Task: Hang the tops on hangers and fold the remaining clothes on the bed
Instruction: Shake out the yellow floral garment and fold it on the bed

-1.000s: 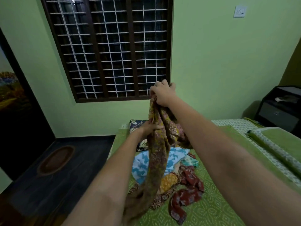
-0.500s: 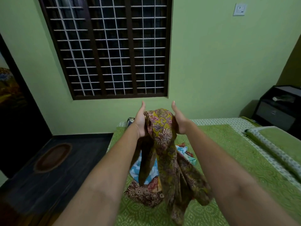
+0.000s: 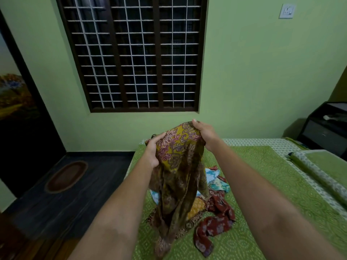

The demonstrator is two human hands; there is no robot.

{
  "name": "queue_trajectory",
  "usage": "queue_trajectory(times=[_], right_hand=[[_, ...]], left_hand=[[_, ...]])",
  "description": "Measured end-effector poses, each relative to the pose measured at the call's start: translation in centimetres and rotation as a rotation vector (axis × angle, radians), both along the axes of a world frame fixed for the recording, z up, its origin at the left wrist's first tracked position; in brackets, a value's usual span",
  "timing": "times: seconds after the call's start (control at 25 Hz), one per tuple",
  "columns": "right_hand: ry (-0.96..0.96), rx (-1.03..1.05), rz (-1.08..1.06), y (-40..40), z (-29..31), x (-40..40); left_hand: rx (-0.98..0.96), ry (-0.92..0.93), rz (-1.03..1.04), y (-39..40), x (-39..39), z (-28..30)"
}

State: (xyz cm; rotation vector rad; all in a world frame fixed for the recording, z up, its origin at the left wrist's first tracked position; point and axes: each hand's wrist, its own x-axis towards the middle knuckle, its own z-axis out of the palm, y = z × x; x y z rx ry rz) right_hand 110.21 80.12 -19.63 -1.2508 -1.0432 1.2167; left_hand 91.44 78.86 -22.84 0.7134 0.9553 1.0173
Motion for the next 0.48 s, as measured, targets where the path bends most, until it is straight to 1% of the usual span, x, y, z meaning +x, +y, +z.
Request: queue_trajectory(times=[0.08, 0.2, 0.28, 0.36, 0.4, 0.48], right_hand=[[-0.031, 0.048, -0.017, -0.1, -0.3, -0.3], [0.024, 0.051, -0.013, -0.3, -1.0, 0.0], [0.081, 0.041, -0.031, -0.6, -1.4, 0.7], [0.167, 0.017, -0.106, -0.6, -1.9, 2.2], [0.188, 0.001, -0.140, -0.5, -2.5, 3.2], [0.142, -0.072, -0.234, -0.7, -4.0, 5.3]], left_hand=[[-0.049, -0.009, 0.056, 0.1, -0.9, -0.7], [-0.075, -0.192, 0.186, 1.0, -2.4, -2.2], [-0.077, -0.263, 0.257, 0.9, -3.4, -3.1], [-0.110, -0.267, 0.301, 0.7, -4.7, -4.5], [-0.150, -0.225, 0.341, 1.0, -5.8, -5.7], [-0.222, -0.167, 0.449, 2.4, -8.0, -8.9]])
